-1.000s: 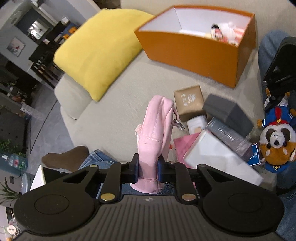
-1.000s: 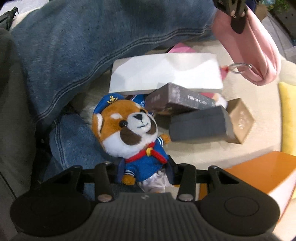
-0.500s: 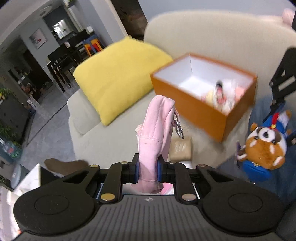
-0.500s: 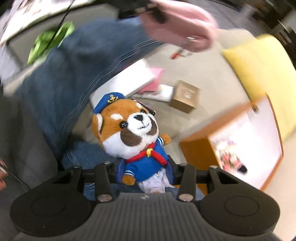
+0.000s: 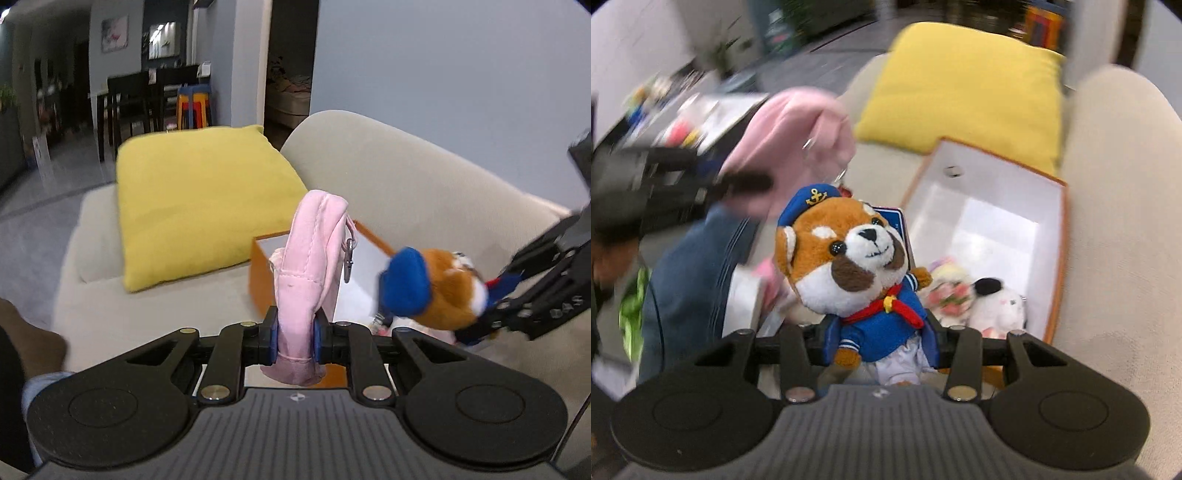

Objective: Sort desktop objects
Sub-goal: 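Carry the red panda into the shoebox and release it with right tool while left tool holds the pouch, then lower the pink pouch into the shoebox and open the left tool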

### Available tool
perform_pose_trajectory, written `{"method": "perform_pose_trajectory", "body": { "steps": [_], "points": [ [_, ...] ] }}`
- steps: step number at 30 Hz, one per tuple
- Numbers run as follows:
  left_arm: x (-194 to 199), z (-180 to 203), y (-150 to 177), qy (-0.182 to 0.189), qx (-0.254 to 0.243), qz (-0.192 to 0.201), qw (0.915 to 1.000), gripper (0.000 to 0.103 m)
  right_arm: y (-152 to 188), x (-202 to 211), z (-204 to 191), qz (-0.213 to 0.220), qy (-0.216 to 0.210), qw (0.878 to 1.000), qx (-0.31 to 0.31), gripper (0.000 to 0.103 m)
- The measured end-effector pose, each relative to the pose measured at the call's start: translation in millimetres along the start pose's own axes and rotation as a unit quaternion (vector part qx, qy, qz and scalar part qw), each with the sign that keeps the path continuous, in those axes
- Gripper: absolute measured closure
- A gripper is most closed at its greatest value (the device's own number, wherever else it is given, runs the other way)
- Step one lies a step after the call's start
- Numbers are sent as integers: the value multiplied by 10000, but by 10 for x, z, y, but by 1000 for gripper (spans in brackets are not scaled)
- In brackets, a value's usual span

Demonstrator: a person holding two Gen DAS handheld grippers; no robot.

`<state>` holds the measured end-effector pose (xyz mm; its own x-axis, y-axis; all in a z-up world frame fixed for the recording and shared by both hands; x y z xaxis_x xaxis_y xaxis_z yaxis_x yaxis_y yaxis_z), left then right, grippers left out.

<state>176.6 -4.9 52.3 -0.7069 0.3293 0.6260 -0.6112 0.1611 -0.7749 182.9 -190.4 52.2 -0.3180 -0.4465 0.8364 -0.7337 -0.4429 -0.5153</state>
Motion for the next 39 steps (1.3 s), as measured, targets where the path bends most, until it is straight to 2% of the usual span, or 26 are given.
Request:
{"method": "perform_pose_trajectory", "body": {
  "steps": [3, 10, 13, 21, 26, 29, 32, 36, 39],
  "points": [
    [-229, -38, -13, 117, 257, -118, 9995, 84, -108, -281, 253, -90, -251, 9949, -972, 57],
    [-505, -157, 125, 184, 609, -380, 9973, 84, -82, -999, 500, -568, -498, 9736, -2153, 57],
    [-538, -189, 211, 219, 688, -433, 9964, 84, 10, -1254, 533, -822, -629, 9631, -2484, 57],
    [-615, -246, 232, 276, 841, -463, 9950, 84, 86, -1723, 528, -1239, -1083, 9441, -2855, 53],
    [-641, -257, 184, 317, 847, -480, 9947, 84, 46, -1754, 523, -1283, -1063, 9520, -2568, 48],
    [-656, -256, 176, 341, 836, -483, 9947, 84, 21, -1638, 529, -1261, -1000, 9598, -2302, 38],
    [-663, -234, 160, 353, 798, -479, 9950, 84, -23, -1493, 516, -1182, -1004, 9685, -1949, 37],
    [-685, -217, 117, 326, 726, -449, 9958, 84, -198, -1345, 583, -599, -686, 9863, -1374, 41],
    [-684, -208, 106, 298, 708, -458, 9960, 84, -303, -1383, 578, -432, -826, 9915, -910, 41]
  ]
}}
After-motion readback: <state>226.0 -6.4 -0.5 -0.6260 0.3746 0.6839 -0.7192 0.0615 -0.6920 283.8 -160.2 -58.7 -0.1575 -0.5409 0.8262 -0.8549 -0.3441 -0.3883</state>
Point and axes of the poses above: each gripper's, at about its wrist camera, not at the fingertips, and x roughly against the way its jaws point, z to its right, y to its underside, the point moved 5 cm from there along -x, roughly the way its jaws point
